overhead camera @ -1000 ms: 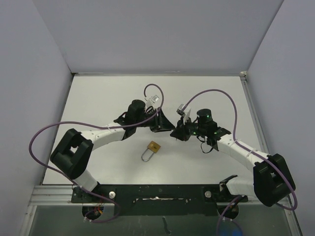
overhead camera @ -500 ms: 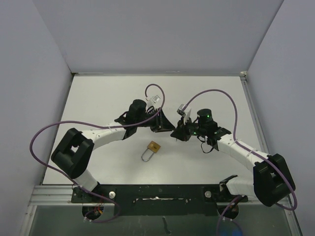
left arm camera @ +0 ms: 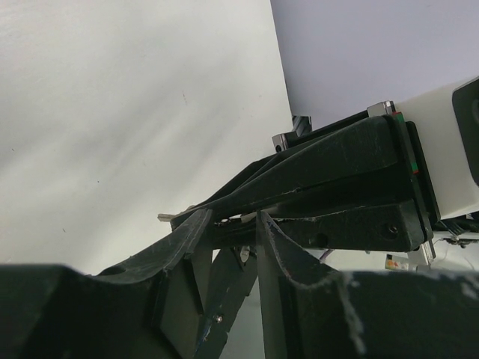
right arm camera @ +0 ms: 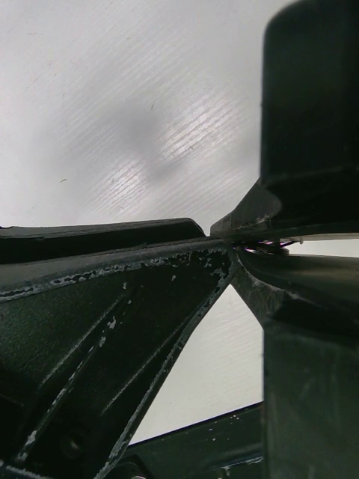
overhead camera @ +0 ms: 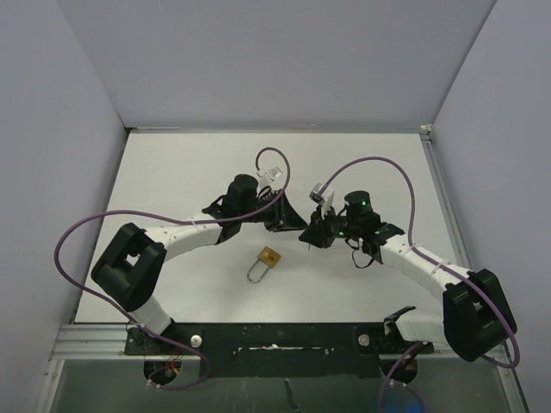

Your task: Unlock with the key

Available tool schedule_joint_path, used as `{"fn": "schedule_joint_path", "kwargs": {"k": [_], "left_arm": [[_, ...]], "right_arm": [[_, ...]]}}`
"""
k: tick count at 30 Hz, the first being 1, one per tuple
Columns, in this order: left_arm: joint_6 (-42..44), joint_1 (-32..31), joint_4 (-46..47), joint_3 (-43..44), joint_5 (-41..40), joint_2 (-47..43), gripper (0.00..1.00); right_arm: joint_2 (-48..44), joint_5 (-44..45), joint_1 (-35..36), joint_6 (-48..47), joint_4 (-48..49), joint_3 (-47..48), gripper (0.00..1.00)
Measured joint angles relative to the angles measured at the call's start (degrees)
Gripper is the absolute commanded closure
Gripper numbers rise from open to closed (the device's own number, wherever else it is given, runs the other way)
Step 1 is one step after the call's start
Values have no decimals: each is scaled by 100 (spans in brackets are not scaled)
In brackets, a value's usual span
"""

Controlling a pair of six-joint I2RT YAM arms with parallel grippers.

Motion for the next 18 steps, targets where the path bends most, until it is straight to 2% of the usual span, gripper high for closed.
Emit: {"fn": "schedule_joint_path", "kwargs": {"k": [3, 12, 16, 18], "left_arm": [[0, -20, 7, 35, 4, 55, 78], [11, -33, 0, 42, -7, 87, 100], [9, -35, 17, 57, 0, 127, 100], [9, -35, 13, 61, 0, 129, 100]], "right_arm": [[0, 7, -4, 0, -42, 0, 92], [0, -20, -28, 0, -72, 0, 90], [0, -15, -31, 2, -90, 0, 88], [0, -15, -31, 2, -85, 0, 80]]}}
